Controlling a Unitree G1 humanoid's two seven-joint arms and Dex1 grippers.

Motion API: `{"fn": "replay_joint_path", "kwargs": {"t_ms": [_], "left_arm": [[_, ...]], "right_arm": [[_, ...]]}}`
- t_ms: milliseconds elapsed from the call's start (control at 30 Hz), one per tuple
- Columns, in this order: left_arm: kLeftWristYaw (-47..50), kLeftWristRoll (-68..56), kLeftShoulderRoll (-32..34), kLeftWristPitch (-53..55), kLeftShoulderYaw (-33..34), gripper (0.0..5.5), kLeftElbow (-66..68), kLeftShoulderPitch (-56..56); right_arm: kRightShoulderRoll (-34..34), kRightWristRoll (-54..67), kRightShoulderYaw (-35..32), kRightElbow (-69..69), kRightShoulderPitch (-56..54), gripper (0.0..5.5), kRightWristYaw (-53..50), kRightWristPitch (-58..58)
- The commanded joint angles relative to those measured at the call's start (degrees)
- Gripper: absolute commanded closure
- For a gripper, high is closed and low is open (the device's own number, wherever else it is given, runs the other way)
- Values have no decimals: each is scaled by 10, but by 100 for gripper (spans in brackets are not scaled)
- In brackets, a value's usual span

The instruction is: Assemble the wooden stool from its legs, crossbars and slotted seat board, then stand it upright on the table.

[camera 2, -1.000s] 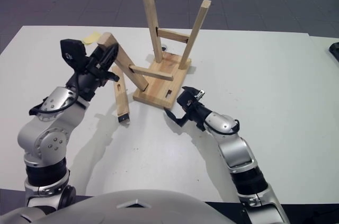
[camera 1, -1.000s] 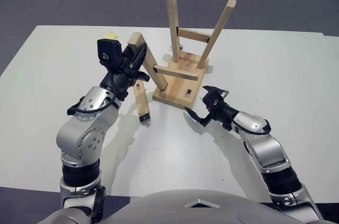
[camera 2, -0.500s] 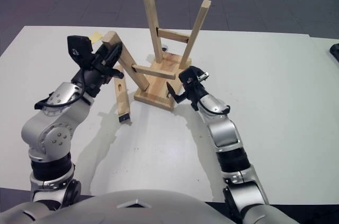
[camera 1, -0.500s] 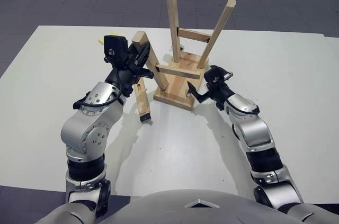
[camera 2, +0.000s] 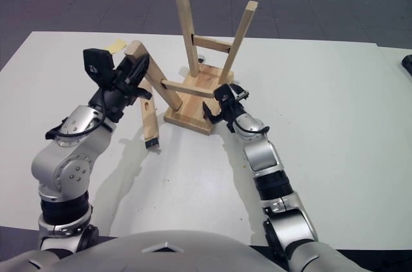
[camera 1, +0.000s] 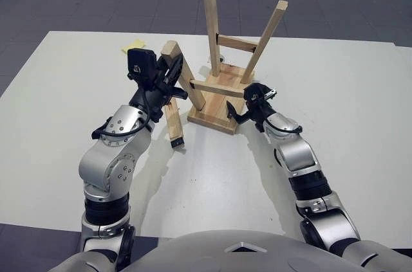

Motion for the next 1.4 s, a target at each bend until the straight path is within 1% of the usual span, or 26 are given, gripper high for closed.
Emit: {"fn": "replay_joint_path", "kwargs": {"t_ms": [33, 200, 333, 400, 600, 633, 700, 833, 1000, 1100, 1267, 1400], "left_arm": [[-4, 26, 20, 103, -65, 448, 86, 120], [-4, 21, -13, 75, -59, 448, 87, 66], [-12, 1, -69, 12, -32, 448, 83, 15], [-18, 5, -86, -21, -27, 448, 86, -2], [-27, 10, -113, -65, -20, 448, 84, -20], [-29, 11, -113, -69, -20, 411, 83, -19], [-32, 14, -115, -74, -19, 388, 83, -18], [-33, 20, -124, -85, -13, 315, 88, -21], [-33, 14, -140, -106, 2, 246, 85, -27], [-40, 10, -136, -112, 12, 188, 75, -34], [-44, -19, -83, -96, 88, 106, 46, -90], [-11, -31, -26, -56, 171, 41, 67, -124]], "right_arm": [[-4, -1, -1, 12, 0, 10, 9, 15], [-2, -2, -2, 31, -14, 10, 10, 4], [0, -2, -2, 46, -21, 10, 10, -9], [1, -2, -1, 53, -23, 10, 10, -15], [3, -3, 0, 67, -28, 10, 14, -27], [3, -3, 0, 69, -29, 10, 14, -28], [2, -4, 0, 75, -30, 10, 15, -30], [1, -6, 2, 83, -32, 10, 18, -33], [-1, -8, 3, 89, -32, 10, 21, -37], [-4, -10, 3, 87, -31, 10, 21, -38], [-11, -8, -13, 66, -18, 10, 12, -31], [-18, -8, -35, 21, 7, 10, -2, -29]]}}
